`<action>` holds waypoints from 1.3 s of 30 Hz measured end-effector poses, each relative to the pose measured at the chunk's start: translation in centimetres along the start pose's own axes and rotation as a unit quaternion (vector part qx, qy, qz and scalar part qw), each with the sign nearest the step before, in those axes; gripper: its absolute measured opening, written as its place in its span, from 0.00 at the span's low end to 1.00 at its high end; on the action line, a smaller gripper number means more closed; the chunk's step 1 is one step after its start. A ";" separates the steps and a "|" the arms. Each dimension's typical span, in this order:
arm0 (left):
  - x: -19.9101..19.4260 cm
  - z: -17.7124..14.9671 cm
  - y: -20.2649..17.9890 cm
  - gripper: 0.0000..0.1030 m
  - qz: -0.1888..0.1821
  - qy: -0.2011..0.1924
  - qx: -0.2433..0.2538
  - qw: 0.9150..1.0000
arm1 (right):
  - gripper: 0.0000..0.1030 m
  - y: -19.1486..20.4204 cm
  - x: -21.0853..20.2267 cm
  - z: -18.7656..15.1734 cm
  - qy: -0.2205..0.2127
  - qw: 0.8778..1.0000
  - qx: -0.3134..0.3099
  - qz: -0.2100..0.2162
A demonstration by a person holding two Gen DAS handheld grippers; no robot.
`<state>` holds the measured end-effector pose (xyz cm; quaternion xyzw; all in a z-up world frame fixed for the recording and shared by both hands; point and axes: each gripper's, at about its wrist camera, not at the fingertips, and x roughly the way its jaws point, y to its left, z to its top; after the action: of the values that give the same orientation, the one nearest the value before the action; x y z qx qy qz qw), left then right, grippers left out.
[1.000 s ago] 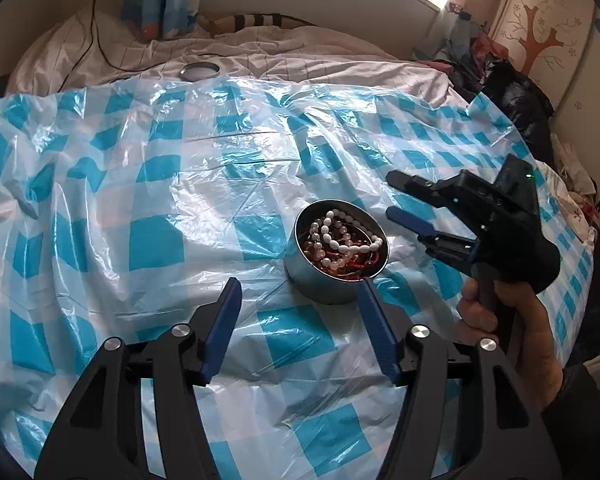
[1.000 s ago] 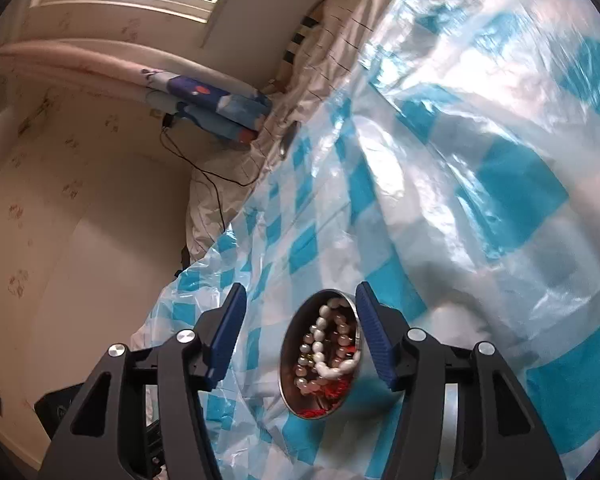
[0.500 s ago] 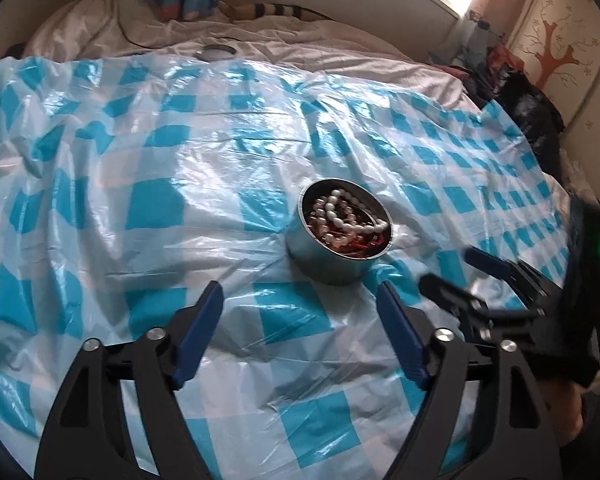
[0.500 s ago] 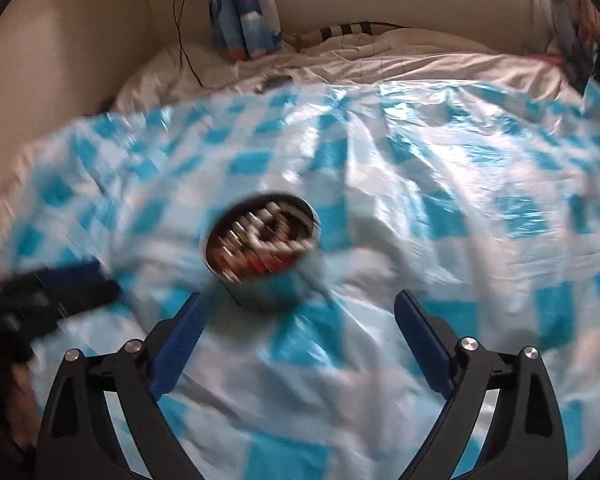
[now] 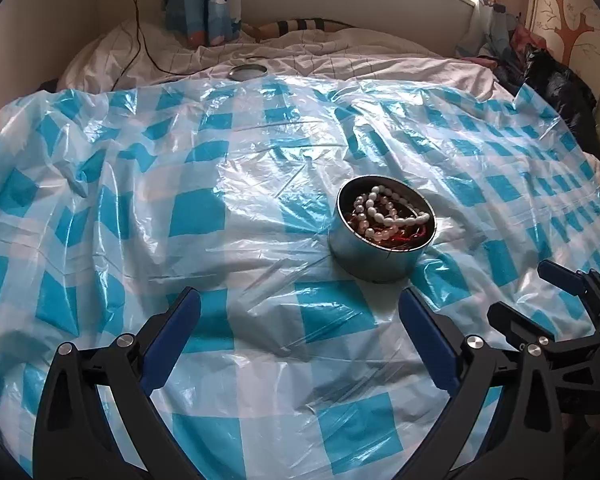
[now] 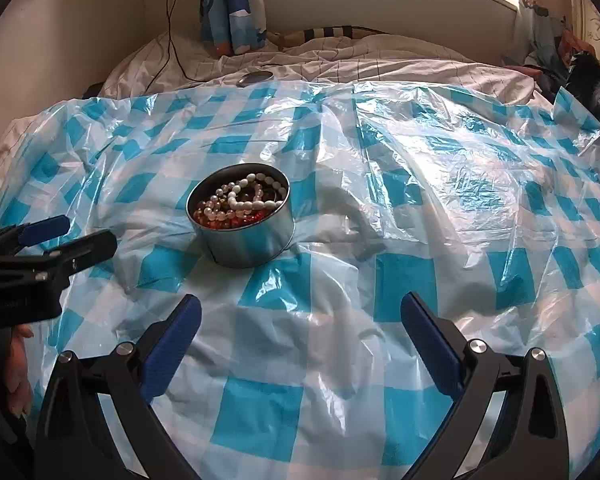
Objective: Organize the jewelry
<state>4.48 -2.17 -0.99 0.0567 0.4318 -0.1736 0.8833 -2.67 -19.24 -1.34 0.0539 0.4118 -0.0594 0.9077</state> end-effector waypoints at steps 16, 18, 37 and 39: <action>0.0 -0.1 -0.3 0.92 0.000 0.001 0.009 1.000 | 0.93 0.7 1.3 -0.1 0.017 1.000 0.003 0.004; 0.0 -0.1 -0.3 0.92 0.001 0.001 0.013 1.000 | 0.93 0.8 1.3 -0.1 0.016 1.000 0.002 0.004; -0.1 -0.1 -0.5 0.92 0.005 -0.002 0.019 1.000 | 0.93 1.1 1.6 -0.1 0.021 1.000 0.004 0.006; -0.1 -0.1 -0.5 0.92 0.005 -0.002 0.020 1.000 | 0.93 1.1 1.6 -0.1 0.020 1.000 0.004 0.006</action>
<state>4.16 -2.57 -0.96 0.0760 0.4263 -0.1775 0.8837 -1.53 -18.29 -2.59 0.0610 0.4296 -0.0544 0.8993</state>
